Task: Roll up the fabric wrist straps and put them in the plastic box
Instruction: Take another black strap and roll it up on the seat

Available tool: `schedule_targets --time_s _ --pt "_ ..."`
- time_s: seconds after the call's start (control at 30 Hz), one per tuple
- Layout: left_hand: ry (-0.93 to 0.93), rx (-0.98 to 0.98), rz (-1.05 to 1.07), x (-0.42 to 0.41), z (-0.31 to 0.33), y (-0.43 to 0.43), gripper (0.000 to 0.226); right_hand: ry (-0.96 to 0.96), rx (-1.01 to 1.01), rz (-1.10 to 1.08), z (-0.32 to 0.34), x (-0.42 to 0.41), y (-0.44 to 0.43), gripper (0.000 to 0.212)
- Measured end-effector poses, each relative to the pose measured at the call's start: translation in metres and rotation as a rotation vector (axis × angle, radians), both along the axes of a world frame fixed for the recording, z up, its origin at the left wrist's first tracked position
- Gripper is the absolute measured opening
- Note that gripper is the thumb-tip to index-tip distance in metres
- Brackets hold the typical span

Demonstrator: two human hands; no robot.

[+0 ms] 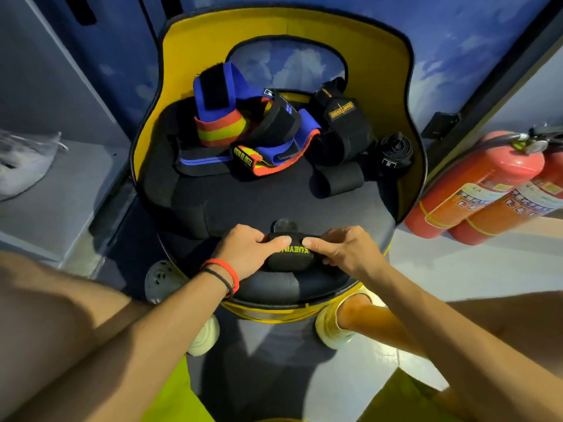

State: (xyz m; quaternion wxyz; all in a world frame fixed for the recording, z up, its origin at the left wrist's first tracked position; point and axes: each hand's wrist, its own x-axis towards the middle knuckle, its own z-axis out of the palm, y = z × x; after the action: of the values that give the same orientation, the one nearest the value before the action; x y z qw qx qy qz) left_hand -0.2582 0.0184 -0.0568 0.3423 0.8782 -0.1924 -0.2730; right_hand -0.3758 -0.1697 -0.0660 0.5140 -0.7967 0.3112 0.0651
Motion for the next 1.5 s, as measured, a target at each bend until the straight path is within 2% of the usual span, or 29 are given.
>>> schedule_targets --time_s 0.1,0.17,0.23,0.33,0.4,0.47,0.53,0.6,0.7,0.9,1.0,1.13,1.17,1.3,1.5 --pt "0.045 0.001 0.006 0.006 -0.003 -0.007 0.068 -0.254 -0.328 0.032 -0.007 -0.005 0.005 0.033" --pt "0.095 -0.023 0.044 0.010 -0.008 -0.009 0.065 -0.431 -0.477 0.146 -0.008 -0.007 0.010 0.022" --pt "0.072 -0.070 0.120 0.014 -0.012 -0.011 0.051 -0.469 -0.585 0.281 -0.011 -0.010 0.015 0.033" --pt "-0.026 -0.173 0.193 0.015 -0.011 -0.019 0.032 -0.386 -0.847 0.394 -0.017 -0.012 0.016 0.066" --pt "-0.120 -0.229 0.174 0.014 -0.010 -0.026 0.024 -0.343 -0.929 0.382 -0.018 -0.006 0.015 0.070" --pt "-0.256 -0.211 0.143 0.012 -0.011 -0.030 0.020 -0.315 -0.934 0.362 -0.015 0.001 0.012 0.065" --pt "-0.313 -0.223 0.106 0.012 -0.013 -0.028 0.022 -0.258 -0.923 0.378 -0.012 0.006 0.008 0.063" --pt "-0.267 -0.225 0.000 0.014 -0.013 -0.020 0.031 -0.192 -0.895 0.403 -0.011 0.011 0.002 0.064" --pt "-0.219 -0.110 -0.175 0.021 -0.011 -0.012 0.062 -0.136 -0.821 0.454 -0.007 0.022 -0.009 0.065" --pt "-0.211 -0.042 -0.180 0.032 -0.014 -0.019 0.060 -0.048 -0.686 0.510 -0.008 0.034 -0.021 0.088" --pt "-0.169 0.014 -0.180 0.039 -0.010 -0.024 0.058 -0.104 -0.757 0.451 -0.016 0.029 -0.012 0.080" --pt "-0.121 0.046 -0.146 0.048 -0.011 -0.030 0.059 -0.381 -0.960 0.312 -0.021 0.021 0.007 0.044" --pt "-0.108 0.040 -0.128 0.048 -0.011 -0.031 0.058 -0.404 -0.996 0.300 -0.022 0.018 0.010 0.043" --pt "-0.101 0.018 -0.069 0.045 -0.013 -0.033 0.048 -0.298 -1.049 0.370 -0.024 0.015 0.010 0.068" --pt "-0.095 0.046 -0.002 0.050 -0.019 -0.041 0.053 -0.180 -1.090 0.407 -0.018 0.031 0.001 0.064"
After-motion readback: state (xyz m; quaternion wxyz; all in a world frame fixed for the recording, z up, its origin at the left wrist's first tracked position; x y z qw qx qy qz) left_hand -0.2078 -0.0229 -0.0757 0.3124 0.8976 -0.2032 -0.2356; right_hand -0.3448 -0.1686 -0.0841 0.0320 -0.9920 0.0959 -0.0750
